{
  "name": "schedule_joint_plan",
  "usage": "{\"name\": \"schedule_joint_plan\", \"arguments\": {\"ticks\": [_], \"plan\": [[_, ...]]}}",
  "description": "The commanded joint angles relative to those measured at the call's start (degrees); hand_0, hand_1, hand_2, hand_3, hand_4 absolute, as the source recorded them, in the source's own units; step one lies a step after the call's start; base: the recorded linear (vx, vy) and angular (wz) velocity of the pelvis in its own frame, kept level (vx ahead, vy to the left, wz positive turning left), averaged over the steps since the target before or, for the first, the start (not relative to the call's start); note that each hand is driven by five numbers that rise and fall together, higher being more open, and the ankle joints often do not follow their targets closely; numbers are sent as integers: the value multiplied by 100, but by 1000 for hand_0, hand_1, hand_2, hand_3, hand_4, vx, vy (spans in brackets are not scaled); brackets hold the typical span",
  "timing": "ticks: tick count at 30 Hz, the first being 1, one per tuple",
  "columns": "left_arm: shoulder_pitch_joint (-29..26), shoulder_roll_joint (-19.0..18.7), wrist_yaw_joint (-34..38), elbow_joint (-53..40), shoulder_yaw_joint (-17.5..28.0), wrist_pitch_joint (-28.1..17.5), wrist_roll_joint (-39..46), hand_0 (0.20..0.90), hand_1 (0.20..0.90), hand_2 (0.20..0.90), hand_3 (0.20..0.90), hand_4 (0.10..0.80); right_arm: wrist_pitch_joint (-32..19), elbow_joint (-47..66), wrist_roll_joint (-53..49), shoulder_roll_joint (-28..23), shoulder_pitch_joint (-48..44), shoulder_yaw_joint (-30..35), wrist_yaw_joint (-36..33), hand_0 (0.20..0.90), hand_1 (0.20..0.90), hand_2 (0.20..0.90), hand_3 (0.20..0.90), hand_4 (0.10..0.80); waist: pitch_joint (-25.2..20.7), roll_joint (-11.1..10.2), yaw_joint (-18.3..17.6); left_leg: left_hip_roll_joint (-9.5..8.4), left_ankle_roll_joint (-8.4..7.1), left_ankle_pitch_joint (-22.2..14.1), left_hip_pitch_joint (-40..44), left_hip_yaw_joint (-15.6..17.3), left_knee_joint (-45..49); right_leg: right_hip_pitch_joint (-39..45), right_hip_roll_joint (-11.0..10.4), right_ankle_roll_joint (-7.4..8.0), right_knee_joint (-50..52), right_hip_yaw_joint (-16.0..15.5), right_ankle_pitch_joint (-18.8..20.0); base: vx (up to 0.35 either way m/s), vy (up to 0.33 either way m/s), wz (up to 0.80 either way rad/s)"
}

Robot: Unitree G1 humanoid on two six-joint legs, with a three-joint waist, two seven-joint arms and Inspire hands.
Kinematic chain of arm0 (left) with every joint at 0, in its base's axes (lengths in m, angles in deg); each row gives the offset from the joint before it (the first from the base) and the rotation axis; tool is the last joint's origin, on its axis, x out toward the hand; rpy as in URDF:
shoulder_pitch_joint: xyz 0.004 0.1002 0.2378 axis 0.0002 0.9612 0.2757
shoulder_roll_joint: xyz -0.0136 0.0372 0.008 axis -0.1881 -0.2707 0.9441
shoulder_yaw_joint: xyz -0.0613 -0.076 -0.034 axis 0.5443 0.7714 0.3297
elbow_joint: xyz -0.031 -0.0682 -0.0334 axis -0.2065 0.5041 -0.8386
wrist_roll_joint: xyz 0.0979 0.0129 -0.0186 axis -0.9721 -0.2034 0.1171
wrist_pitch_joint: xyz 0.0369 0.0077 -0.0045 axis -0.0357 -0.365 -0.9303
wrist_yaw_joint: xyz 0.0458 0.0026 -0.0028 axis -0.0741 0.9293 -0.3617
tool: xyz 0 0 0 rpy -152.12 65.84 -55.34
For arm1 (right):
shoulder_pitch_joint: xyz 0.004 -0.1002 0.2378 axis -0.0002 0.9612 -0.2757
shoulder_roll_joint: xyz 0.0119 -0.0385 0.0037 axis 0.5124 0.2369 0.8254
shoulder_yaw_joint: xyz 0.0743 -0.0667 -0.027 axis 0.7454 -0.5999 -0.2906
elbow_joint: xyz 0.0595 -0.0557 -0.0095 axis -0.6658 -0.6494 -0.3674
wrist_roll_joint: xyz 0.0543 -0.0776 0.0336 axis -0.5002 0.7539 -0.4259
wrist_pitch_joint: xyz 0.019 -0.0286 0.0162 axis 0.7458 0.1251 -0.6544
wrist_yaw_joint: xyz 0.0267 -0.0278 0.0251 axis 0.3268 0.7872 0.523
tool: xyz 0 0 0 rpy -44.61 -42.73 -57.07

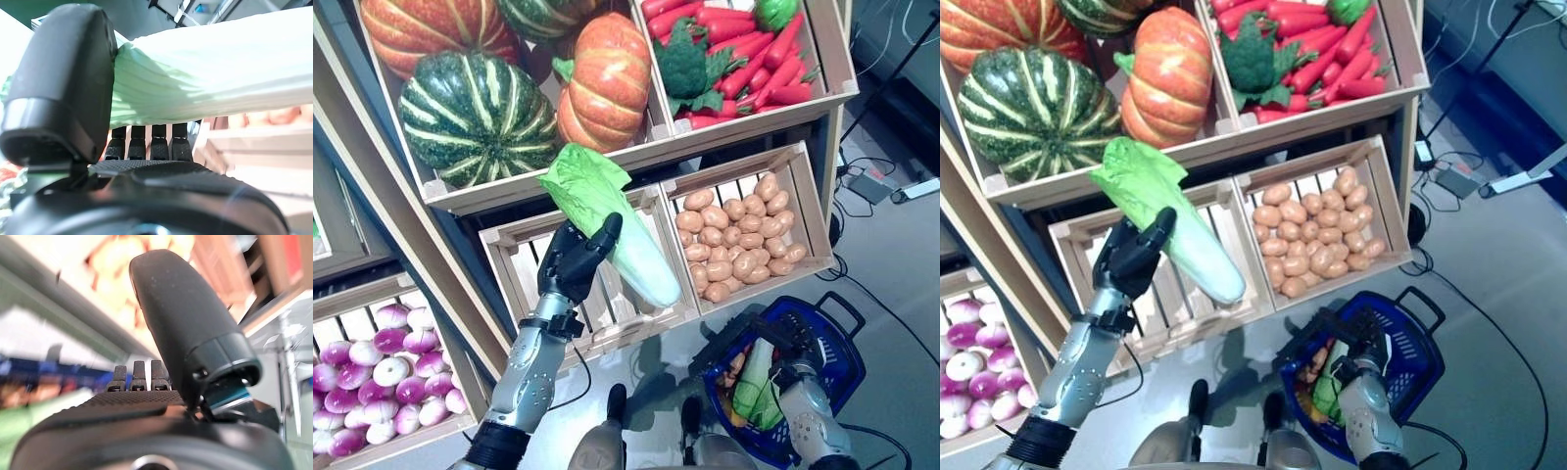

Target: Put vegetables into the basket

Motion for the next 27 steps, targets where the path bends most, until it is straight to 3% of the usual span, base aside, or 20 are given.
{"name": "schedule_joint_plan", "arguments": {"ticks": [1,4,7,16,27], "plan": [[-142,-109,-376,-553,60,-170,-201,300,300,300,300,400,-835,677,-529,-519,-25,-116,1465,900,900,900,900,800,-895,-175,-143,-211,89,-474,2,33,359,-207,-273,50,318,-144,261,61,42,-17],[-188,-260,-94,-566,0,-194,-905,300,300,300,300,400,-797,1038,-863,-654,-39,-149,1841,900,900,900,900,800,-942,-161,-177,-213,105,-472,64,36,290,-181,-263,78,314,-96,251,49,38,-3],[-237,-398,-129,-596,-10,-163,-1021,300,300,300,300,400,-688,1368,-1025,-782,-56,-264,2265,900,900,900,900,800,-984,-158,-200,-225,129,-489,114,40,251,-175,-256,95,318,-35,236,52,36,-3],[-395,-579,-144,-743,-393,-85,-1407,300,300,300,300,400,-557,2065,-886,-1067,-475,-877,2639,900,900,900,900,800,-1021,-169,-127,-262,159,-564,138,8,264,-151,-260,122,277,101,214,19,10,-2],[-481,-700,-410,-799,-737,-75,-988,300,300,300,300,400,230,2293,-931,-1333,-789,-1653,3043,900,900,900,900,800,-1093,-189,12,-268,141,-588,176,-107,254,-81,-322,157,214,76,205,0,0,0]]}}
